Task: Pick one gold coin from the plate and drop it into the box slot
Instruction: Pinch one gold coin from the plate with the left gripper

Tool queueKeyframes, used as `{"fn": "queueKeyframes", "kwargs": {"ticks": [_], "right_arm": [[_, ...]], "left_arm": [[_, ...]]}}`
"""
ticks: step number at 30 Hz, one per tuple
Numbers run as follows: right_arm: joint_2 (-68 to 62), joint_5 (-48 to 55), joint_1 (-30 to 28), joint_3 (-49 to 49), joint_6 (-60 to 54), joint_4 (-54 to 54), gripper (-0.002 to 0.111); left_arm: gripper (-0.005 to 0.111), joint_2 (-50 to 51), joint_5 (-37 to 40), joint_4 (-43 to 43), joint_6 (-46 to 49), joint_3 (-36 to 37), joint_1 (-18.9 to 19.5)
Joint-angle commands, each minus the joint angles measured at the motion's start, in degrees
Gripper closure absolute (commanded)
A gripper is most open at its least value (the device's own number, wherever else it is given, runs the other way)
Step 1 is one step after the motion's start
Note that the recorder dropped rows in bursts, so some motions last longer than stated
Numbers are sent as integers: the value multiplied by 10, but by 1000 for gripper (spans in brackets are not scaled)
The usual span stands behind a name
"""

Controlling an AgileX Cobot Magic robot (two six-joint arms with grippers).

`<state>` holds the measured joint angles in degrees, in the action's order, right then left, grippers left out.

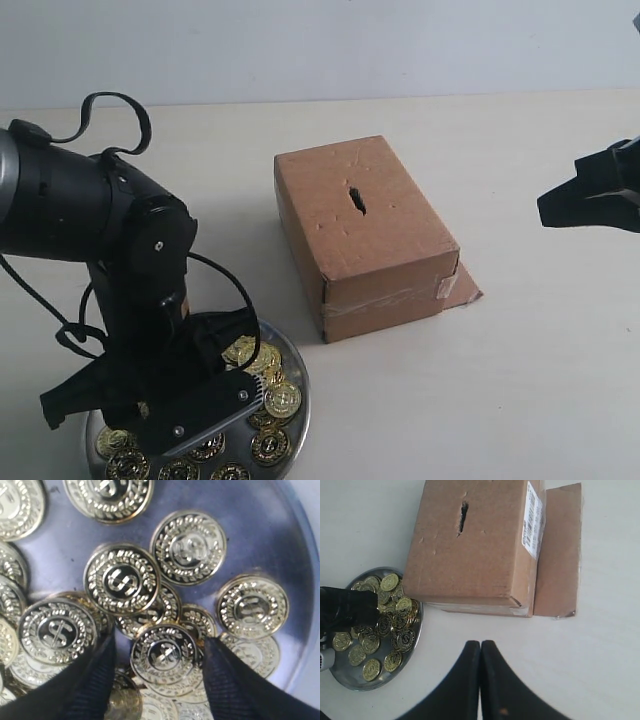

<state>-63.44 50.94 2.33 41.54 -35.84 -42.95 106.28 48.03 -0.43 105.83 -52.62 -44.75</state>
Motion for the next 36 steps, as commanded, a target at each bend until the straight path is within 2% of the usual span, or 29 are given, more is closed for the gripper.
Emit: {"fn": "queueKeyframes", "kwargs": {"ticks": [1,6,36], "right_arm": [[3,2,-3,5,-6,-4,108],[3,3,-3,5,-6,-6,108],[3,3,-3,5,-6,-6,108]], "left_arm": [[54,4,-6,4,0,15,-4],[54,4,-29,12,0,24,-4],[54,-32,-26,10,0,26,-4]]}}
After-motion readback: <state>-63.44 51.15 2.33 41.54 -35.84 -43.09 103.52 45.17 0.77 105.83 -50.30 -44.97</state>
